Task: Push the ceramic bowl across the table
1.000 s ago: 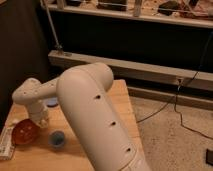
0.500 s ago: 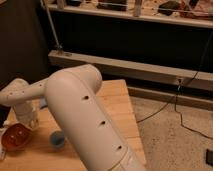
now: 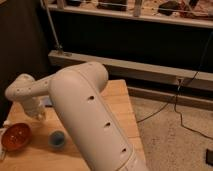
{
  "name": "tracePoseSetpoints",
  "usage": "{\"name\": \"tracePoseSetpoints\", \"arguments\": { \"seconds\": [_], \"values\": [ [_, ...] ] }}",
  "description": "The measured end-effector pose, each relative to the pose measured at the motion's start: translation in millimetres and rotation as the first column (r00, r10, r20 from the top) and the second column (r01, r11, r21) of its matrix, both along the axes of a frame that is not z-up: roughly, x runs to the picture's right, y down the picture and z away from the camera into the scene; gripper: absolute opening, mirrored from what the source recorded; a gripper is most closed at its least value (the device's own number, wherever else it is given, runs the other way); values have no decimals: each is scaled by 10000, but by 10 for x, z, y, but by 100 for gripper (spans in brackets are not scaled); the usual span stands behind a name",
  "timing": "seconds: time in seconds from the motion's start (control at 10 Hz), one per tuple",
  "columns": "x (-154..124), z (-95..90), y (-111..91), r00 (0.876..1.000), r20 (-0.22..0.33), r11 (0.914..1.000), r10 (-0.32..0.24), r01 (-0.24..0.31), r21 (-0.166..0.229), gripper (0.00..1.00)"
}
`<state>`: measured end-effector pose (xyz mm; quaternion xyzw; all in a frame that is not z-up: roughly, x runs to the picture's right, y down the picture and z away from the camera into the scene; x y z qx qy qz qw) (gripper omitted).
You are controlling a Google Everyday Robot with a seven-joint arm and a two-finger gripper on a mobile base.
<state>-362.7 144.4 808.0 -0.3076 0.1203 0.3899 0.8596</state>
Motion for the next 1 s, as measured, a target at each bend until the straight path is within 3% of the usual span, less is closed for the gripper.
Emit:
{"name": "tracePoseSetpoints", "arguments": {
  "seconds": [0.3,0.7,1.0],
  "values": [
    [-57,107,-169,9998,25,9979,-175,173,629,0],
    [-373,204,-171,9969,215,9924,-760,736,988,0],
    [-708,264,-237,9906,398,9814,-1312,1241,1467,0]
  ]
}}
